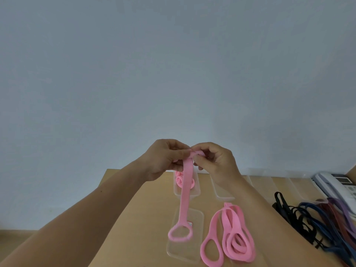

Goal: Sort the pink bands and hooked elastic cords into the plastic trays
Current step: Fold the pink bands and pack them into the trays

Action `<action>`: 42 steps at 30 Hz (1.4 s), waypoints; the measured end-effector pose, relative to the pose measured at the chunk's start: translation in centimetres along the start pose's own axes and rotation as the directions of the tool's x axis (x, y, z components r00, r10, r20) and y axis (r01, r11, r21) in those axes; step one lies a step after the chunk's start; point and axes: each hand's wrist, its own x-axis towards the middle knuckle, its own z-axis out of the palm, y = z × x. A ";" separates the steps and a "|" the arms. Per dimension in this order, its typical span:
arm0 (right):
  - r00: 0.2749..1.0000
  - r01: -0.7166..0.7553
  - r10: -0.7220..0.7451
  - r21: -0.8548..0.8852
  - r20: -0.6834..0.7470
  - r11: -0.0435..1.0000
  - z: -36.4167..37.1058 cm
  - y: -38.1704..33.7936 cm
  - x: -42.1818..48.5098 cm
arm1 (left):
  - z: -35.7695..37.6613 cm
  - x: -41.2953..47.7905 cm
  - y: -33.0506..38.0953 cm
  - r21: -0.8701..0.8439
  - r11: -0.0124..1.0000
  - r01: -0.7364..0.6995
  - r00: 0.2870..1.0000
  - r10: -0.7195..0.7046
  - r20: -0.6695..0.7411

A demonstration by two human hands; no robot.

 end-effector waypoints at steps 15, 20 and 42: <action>1.000 -0.012 0.012 -0.011 -0.010 1.000 -0.2 -0.5 -0.2 | 0.2 -0.5 -0.6 0.159 0.981 -0.109 0.992 0.118 -0.050; 0.996 0.082 -0.088 -0.147 -0.033 0.986 0.4 -0.5 -0.6 | -0.3 -1.1 0.2 0.058 0.998 0.007 0.997 -0.012 0.081; 0.997 -0.071 0.071 0.038 -0.009 0.997 -0.1 -0.5 -0.6 | 0.4 -0.6 -1.4 0.149 0.974 -0.171 0.980 0.183 -0.075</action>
